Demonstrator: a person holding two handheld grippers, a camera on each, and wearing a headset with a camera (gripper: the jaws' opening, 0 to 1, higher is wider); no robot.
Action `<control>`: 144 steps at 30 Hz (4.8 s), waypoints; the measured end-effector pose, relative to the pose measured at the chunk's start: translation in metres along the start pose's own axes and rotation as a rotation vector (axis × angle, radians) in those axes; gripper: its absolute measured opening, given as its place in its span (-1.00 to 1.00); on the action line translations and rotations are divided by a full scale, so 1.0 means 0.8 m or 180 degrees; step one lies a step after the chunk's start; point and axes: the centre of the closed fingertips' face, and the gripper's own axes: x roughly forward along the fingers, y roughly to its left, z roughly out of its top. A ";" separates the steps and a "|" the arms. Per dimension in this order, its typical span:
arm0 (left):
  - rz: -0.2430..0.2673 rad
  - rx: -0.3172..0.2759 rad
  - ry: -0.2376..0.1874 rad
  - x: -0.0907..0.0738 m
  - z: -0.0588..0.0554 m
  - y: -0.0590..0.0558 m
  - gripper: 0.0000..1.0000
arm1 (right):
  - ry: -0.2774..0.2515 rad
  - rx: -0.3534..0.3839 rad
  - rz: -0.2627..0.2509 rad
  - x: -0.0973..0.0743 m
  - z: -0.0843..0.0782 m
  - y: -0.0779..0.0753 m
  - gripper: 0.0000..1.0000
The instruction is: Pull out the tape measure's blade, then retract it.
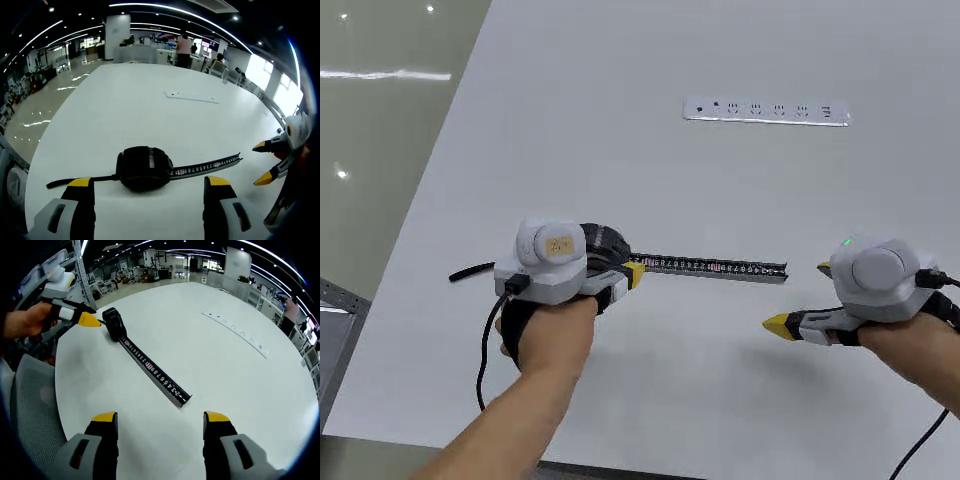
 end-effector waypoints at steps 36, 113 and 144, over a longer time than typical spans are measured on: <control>0.0000 -0.0058 0.0083 0.041 0.007 0.004 0.58 | 0.0252 -0.1405 0.0541 0.037 0.011 -0.032 0.00; -0.0048 -0.0063 0.0088 0.059 0.002 0.005 0.19 | 0.0499 -0.2041 0.0867 0.065 -0.004 -0.040 -0.71; -0.0072 -0.0025 0.0027 0.060 0.002 0.007 0.15 | 0.0398 -0.2020 0.0870 0.082 0.019 -0.027 -0.72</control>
